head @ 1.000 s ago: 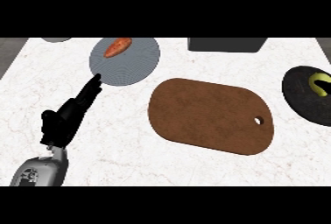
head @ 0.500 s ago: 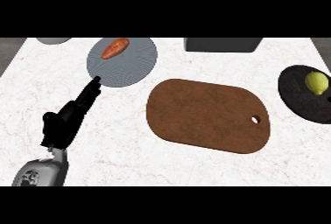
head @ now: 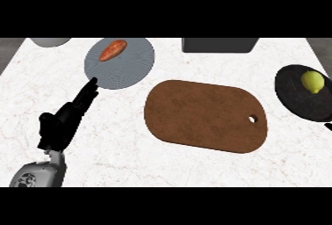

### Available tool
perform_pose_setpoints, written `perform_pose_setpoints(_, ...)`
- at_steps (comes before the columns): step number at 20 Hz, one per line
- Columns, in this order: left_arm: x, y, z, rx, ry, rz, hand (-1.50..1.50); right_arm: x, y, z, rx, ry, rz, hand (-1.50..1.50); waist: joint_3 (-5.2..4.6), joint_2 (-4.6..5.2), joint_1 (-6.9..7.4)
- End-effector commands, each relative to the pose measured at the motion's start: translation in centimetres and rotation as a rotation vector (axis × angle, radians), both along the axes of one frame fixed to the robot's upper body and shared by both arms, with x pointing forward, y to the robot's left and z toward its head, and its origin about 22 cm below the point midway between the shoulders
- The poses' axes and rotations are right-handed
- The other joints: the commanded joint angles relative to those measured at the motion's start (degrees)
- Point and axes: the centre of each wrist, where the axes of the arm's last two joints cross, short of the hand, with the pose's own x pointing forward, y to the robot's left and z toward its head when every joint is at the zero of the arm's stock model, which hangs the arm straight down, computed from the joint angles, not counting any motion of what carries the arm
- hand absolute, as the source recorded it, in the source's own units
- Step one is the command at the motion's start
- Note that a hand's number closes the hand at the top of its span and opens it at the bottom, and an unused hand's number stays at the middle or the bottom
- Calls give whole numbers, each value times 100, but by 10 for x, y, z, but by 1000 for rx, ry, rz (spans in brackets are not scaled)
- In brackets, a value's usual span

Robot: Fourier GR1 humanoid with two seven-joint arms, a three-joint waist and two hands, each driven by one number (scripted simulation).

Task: Pick the lemon from the cutting board and place it in the pan

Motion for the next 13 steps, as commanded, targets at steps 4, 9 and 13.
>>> perform_pose_setpoints(4,-8,3,-9,9,-10,4,0,-49,-2,-30,3,-33,27,-150,-5,-11,-35)
perform_pose_setpoints(9,-6,6,0,-2,-5,8,0,-57,31,-48,-4,-34,34,-150,-13,-27,-61)
perform_pose_setpoints(13,3,8,3,27,-2,19,0,-62,44,-44,-1,-26,16,-150,-12,-24,-61)
